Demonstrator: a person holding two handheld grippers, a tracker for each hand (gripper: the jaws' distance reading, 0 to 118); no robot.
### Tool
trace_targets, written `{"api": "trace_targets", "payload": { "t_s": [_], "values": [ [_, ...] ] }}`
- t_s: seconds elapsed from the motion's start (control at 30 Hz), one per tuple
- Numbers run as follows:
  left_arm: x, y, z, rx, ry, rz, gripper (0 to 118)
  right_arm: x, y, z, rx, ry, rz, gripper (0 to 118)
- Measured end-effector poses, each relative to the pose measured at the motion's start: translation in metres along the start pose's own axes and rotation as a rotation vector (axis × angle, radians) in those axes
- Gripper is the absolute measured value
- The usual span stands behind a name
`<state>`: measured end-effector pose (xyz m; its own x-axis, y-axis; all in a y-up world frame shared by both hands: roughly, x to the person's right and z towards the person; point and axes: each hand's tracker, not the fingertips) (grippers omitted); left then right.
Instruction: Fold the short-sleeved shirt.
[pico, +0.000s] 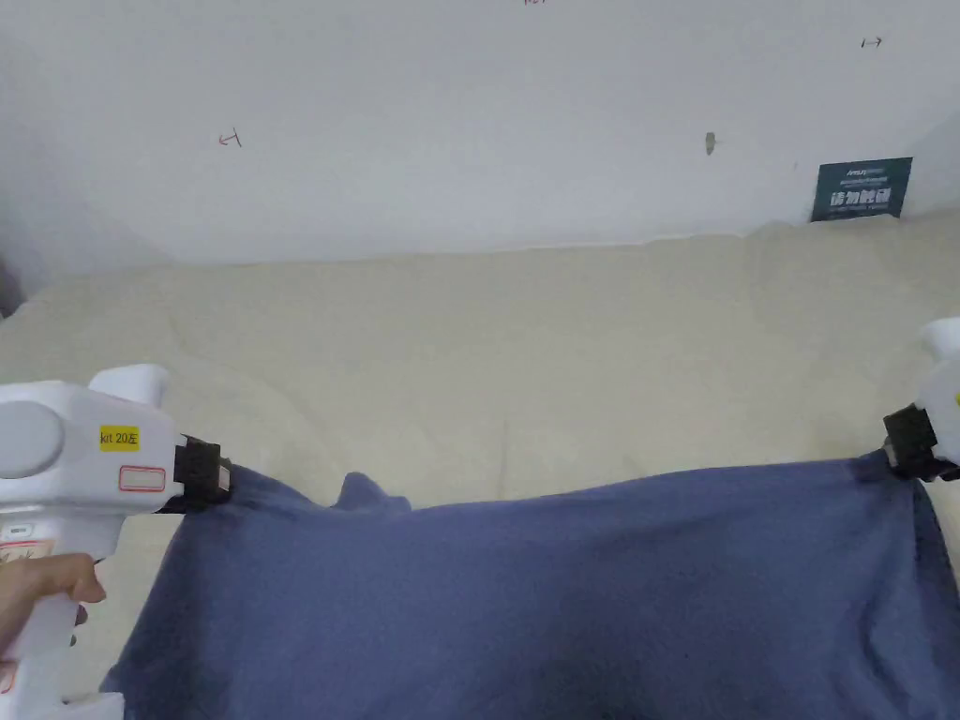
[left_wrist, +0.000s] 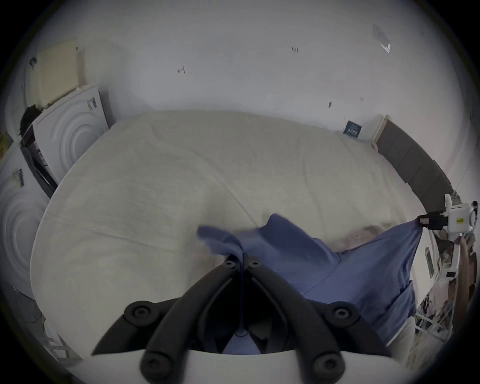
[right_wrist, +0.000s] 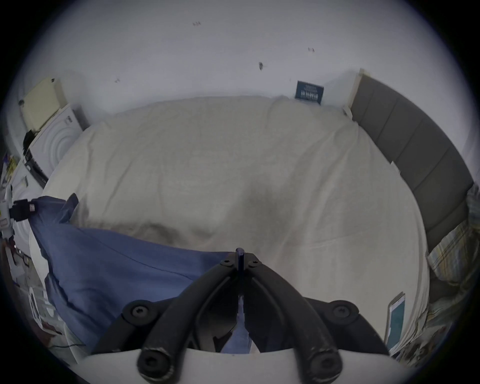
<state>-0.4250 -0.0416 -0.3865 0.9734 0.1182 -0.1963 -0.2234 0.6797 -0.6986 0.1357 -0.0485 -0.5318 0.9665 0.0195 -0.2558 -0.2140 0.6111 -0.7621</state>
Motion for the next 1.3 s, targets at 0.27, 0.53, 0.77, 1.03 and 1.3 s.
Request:
{"api": "trace_targets", "payload": {
  "t_s": [0.27, 0.53, 0.77, 1.03, 1.3],
  "values": [
    [-0.005, -0.088, 0.087, 0.041, -0.039, 0.008, 1, 0.005, -0.078, 0.058, 0.013, 0.042, 0.019, 2],
    [-0.022, -0.217, 0.116, -0.039, -0.036, 0.154, 1, 0.022, -0.216, 0.075, -0.104, 0.097, -0.023, 2],
    [-0.035, -0.267, 0.073, -0.101, -0.028, 0.246, 4, 0.003, -0.265, 0.053, -0.090, 0.096, 0.027, 7],
    [-0.042, -0.244, 0.112, 0.053, -0.028, 0.318, 118, 0.005, -0.246, 0.088, 0.135, 0.109, -0.104, 91],
    [-0.029, -0.252, 0.120, 0.058, -0.051, 0.270, 4, -0.096, -0.254, 0.102, 0.389, 0.189, -0.063, 0]
  ]
}}
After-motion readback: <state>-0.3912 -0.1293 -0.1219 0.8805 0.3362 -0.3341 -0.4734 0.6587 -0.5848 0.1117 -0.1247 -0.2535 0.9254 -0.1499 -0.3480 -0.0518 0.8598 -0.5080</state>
